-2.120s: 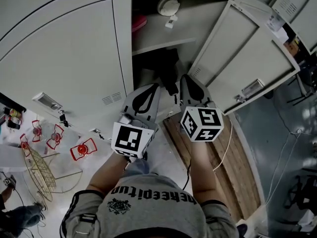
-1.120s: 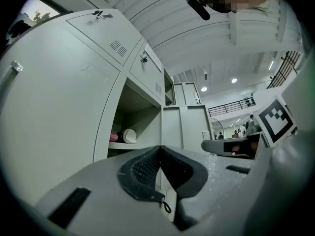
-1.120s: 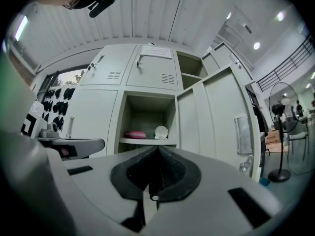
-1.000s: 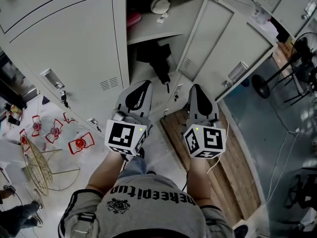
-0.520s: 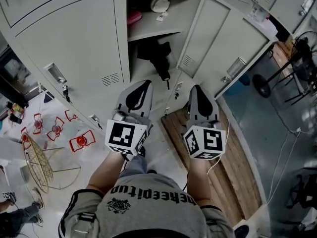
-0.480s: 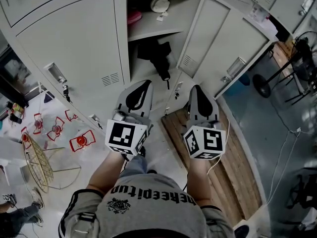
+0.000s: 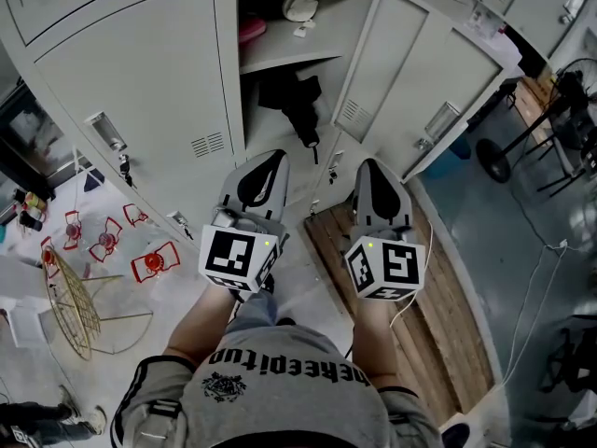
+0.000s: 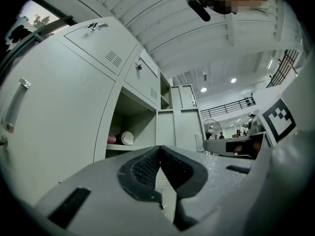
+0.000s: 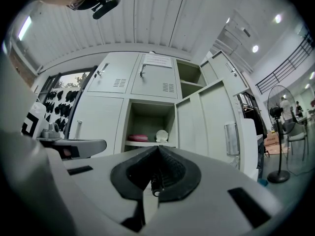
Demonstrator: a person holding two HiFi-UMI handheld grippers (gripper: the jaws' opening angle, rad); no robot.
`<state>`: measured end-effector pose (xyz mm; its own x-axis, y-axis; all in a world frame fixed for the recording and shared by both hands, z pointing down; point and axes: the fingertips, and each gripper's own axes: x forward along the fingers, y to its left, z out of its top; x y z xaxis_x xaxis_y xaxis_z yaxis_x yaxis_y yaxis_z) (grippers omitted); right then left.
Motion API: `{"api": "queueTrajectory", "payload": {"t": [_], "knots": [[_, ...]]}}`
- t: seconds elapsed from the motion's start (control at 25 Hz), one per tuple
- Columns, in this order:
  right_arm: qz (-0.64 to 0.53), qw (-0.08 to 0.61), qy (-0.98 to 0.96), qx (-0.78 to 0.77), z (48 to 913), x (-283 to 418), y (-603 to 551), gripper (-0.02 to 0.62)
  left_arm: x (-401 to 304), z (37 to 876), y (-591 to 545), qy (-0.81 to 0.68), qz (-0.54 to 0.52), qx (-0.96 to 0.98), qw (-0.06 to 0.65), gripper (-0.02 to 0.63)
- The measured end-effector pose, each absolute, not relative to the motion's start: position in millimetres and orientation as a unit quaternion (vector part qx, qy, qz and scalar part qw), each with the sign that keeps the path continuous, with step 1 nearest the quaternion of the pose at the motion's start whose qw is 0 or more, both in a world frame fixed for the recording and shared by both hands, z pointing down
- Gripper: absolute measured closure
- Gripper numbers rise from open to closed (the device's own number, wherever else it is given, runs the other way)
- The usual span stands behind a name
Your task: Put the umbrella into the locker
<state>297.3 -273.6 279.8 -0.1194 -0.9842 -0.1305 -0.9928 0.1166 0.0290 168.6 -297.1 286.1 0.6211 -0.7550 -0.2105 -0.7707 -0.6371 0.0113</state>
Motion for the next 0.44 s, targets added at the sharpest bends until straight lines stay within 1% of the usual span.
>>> {"api": "queueTrajectory", "payload": {"t": [0.44], "knots": [[0.054, 0.040, 0.748, -0.660, 277.1, 299.1, -264.0, 0.592, 171.0, 282.2, -288.1, 0.427, 0.102, -0.898, 0.040, 0.601]]}}
